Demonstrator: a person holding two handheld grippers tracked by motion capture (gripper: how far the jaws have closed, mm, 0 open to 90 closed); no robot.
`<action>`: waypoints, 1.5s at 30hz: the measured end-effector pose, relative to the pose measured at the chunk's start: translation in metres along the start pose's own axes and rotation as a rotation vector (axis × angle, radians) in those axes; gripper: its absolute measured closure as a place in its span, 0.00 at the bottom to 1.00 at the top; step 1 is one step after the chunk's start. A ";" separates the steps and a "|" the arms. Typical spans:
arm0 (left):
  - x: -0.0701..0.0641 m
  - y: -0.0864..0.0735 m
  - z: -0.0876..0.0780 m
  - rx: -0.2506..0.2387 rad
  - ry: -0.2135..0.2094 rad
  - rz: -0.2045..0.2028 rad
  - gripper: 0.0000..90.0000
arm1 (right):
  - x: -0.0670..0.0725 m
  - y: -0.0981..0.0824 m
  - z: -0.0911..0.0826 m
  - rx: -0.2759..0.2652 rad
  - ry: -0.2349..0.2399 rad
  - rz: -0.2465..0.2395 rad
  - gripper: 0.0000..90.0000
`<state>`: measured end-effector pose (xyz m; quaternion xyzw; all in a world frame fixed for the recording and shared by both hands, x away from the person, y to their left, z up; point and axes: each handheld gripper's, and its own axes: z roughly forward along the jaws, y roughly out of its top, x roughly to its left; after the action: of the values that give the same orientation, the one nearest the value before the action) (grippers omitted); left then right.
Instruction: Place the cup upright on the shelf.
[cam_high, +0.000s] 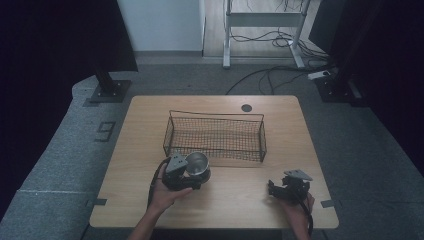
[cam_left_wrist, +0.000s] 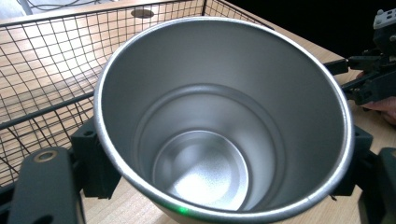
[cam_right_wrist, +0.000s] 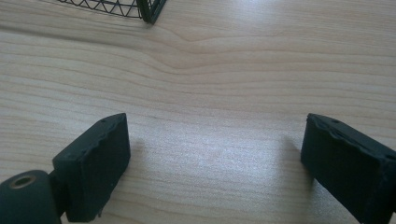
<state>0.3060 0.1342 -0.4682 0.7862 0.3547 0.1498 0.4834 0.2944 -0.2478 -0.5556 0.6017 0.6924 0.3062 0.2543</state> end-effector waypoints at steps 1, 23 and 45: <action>0.000 0.000 0.001 0.001 0.001 0.001 0.21 | 0.000 0.000 0.000 0.000 0.000 0.000 0.09; 0.007 0.015 0.005 -0.001 0.019 0.006 0.21 | 0.000 0.000 0.000 0.000 0.000 0.000 0.09; 0.020 0.035 0.011 -0.006 0.012 0.015 0.21 | 0.000 0.000 0.000 0.000 0.000 0.000 0.09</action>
<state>0.3404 0.1311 -0.4456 0.7865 0.3511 0.1590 0.4826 0.2944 -0.2478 -0.5556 0.6017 0.6924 0.3061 0.2546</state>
